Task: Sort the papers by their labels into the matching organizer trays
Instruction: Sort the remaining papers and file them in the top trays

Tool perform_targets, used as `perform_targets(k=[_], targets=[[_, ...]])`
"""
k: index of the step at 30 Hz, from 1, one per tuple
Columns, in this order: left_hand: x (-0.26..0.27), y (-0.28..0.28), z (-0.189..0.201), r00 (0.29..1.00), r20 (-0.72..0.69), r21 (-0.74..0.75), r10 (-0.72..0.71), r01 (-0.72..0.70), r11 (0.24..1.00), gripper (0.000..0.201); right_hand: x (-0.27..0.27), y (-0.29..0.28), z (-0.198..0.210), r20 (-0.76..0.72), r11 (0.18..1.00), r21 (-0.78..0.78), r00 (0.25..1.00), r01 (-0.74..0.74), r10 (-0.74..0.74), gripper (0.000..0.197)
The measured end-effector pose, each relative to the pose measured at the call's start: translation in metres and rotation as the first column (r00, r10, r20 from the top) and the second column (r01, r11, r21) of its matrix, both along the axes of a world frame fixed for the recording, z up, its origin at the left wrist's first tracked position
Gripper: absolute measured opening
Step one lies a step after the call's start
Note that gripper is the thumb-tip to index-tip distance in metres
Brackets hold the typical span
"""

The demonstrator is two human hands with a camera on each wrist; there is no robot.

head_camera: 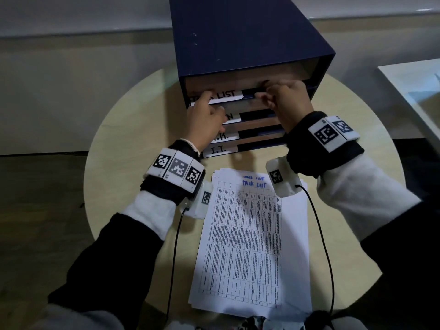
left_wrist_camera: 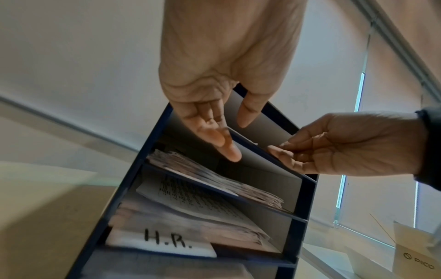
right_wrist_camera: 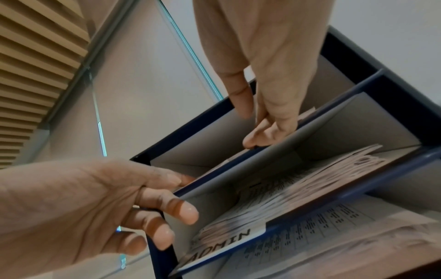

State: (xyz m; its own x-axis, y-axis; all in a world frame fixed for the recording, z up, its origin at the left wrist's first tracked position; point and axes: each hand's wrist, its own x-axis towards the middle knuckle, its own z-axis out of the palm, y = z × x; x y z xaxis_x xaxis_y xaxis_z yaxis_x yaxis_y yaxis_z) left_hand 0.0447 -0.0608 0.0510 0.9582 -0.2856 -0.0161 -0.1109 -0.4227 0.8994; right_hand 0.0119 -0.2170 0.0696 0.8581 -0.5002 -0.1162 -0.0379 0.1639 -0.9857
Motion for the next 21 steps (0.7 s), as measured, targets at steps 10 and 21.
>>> perform_targets(k=[10,21], targets=[[-0.034,0.009,-0.059,0.997,-0.066,0.132,0.033,-0.025,0.991,0.020,-0.048,-0.005,-0.073,-0.285,0.920,-0.261,0.934,-0.291,0.215,0.029],[-0.035,0.017,-0.116,0.895,-0.342,0.594,-0.287,0.442,0.673,0.049,-0.084,0.017,-0.122,-0.660,0.592,-0.493,0.717,-0.638,0.223,0.035]])
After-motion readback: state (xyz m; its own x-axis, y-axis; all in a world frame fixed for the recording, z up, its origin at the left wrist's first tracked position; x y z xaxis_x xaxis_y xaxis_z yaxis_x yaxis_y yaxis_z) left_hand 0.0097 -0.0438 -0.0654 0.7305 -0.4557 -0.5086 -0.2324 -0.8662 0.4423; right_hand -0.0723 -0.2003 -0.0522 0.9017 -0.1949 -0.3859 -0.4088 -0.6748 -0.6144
